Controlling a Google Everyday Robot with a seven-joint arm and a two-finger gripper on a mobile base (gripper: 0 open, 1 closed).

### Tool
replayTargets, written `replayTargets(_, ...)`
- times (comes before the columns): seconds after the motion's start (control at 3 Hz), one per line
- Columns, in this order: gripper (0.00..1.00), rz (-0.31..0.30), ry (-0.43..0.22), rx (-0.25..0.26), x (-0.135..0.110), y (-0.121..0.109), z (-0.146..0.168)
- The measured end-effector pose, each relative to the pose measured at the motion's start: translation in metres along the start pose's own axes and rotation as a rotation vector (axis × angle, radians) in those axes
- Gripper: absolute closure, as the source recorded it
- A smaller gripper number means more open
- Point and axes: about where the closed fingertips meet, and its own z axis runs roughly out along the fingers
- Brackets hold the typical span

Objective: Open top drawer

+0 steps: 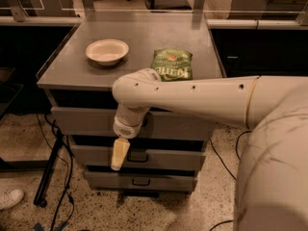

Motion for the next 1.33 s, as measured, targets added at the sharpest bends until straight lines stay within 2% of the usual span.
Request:
replayTargets(0.67, 0.0, 0.0, 0.005, -0.016, -0.005, -0.001, 0.007)
replayTargets(1.0, 0.0, 0.011, -0.015, -0.042, 0.013, 0.027, -0.017)
replayTargets(1.33, 0.0, 0.04, -0.071, -0.076, 0.025, 0.064, -0.057)
